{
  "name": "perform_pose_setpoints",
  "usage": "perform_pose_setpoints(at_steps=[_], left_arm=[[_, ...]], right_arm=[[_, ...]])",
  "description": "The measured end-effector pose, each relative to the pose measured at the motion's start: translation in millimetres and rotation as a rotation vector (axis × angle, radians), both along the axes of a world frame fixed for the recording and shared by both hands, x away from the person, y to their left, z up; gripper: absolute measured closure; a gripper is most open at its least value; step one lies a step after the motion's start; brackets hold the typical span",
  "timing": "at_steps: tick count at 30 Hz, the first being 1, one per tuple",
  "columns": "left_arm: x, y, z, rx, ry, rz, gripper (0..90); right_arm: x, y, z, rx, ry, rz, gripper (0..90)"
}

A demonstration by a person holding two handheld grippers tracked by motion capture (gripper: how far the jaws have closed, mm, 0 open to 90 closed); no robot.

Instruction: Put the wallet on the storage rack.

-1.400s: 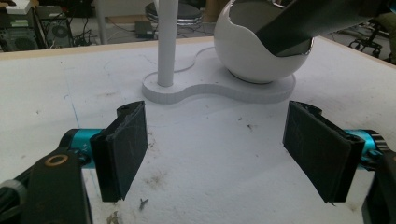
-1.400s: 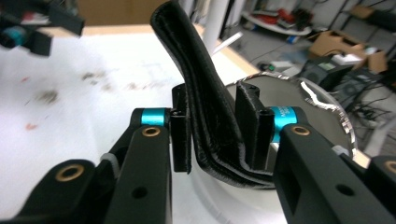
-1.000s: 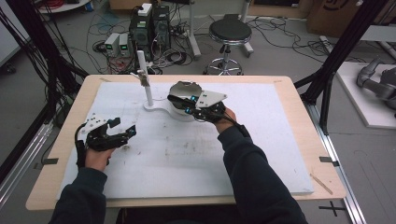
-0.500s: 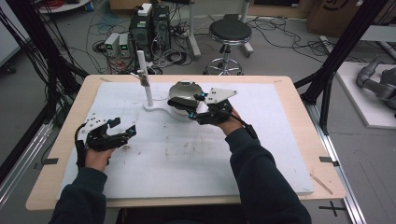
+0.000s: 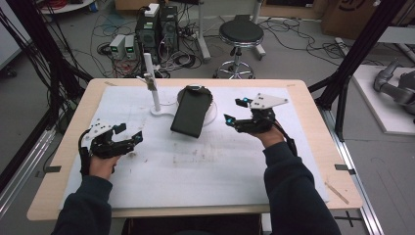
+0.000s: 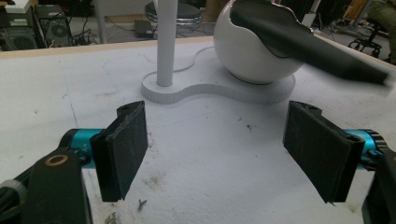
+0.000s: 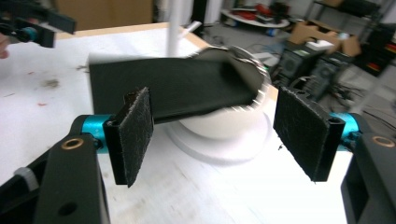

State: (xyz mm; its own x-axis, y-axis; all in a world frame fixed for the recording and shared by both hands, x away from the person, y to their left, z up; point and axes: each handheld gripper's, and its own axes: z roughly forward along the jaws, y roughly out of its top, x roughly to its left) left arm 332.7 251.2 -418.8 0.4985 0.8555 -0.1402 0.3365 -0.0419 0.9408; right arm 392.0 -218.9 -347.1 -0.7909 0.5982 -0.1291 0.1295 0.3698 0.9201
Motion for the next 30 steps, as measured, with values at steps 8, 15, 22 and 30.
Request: perform_pose_setpoints(at_steps=[8, 15, 22, 30], left_arm=[[0.6, -3.8, 0.2, 0.007, 0.003, -0.004, 22.1], [1.0, -3.1, 0.0, 0.003, 0.003, -0.005, 22.1], [1.1, -3.2, -0.3, 0.004, 0.003, -0.009, 22.1], [1.4, -3.7, -0.6, -0.002, 0.004, -0.007, 22.1]], right_arm=[[-9.2, -6.4, -22.8, -0.034, 0.017, -0.045, 25.7], [-29.8, 50.6, -47.7, -0.169, -0.125, 0.011, 22.2], [-35.7, 98.4, -68.6, -0.231, -0.213, 0.093, 21.4], [-25.3, 108.5, -77.6, -0.309, -0.273, 0.09, 26.4]])
